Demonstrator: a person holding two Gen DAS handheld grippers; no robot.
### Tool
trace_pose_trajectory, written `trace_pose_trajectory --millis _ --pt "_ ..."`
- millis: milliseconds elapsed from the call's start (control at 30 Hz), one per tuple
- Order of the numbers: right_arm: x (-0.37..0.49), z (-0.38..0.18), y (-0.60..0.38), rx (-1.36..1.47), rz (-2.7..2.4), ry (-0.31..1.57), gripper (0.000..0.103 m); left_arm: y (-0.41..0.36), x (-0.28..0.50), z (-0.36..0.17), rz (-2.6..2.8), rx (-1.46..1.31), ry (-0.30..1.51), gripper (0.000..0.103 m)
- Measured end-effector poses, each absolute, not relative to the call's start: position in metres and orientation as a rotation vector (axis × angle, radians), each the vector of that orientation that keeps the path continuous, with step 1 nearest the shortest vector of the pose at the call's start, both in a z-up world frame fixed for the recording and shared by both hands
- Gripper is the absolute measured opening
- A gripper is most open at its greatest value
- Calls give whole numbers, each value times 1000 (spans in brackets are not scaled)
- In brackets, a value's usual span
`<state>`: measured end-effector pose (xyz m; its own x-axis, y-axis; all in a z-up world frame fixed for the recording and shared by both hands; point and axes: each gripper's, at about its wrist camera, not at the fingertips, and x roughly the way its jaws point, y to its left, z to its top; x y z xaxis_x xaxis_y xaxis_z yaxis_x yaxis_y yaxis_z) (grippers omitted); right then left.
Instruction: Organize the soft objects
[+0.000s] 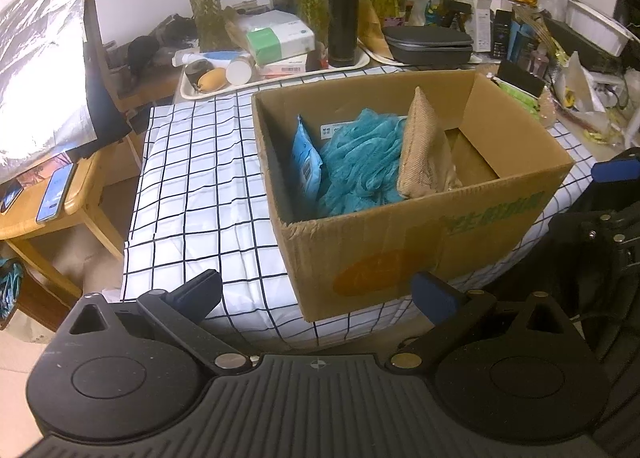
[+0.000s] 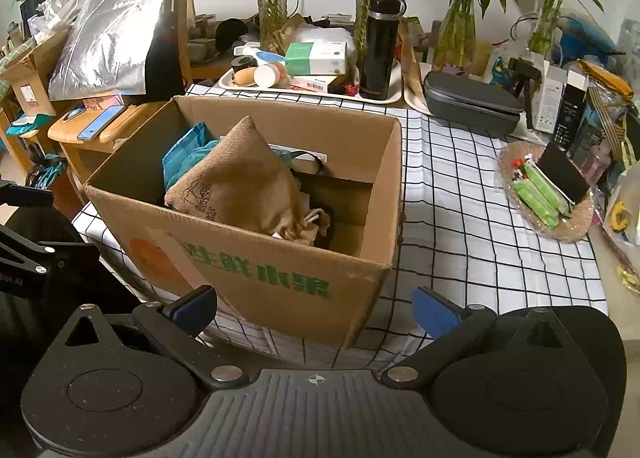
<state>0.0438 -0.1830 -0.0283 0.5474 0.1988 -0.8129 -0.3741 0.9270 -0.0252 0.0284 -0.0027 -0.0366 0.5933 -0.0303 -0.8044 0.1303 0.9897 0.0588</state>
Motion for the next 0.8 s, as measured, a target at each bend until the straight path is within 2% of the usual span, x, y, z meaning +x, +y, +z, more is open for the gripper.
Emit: trace_pose_trajectory --millis 800 --pt "43 -29 -182 -206 340 926 103 -4 29 -35 -82 111 927 103"
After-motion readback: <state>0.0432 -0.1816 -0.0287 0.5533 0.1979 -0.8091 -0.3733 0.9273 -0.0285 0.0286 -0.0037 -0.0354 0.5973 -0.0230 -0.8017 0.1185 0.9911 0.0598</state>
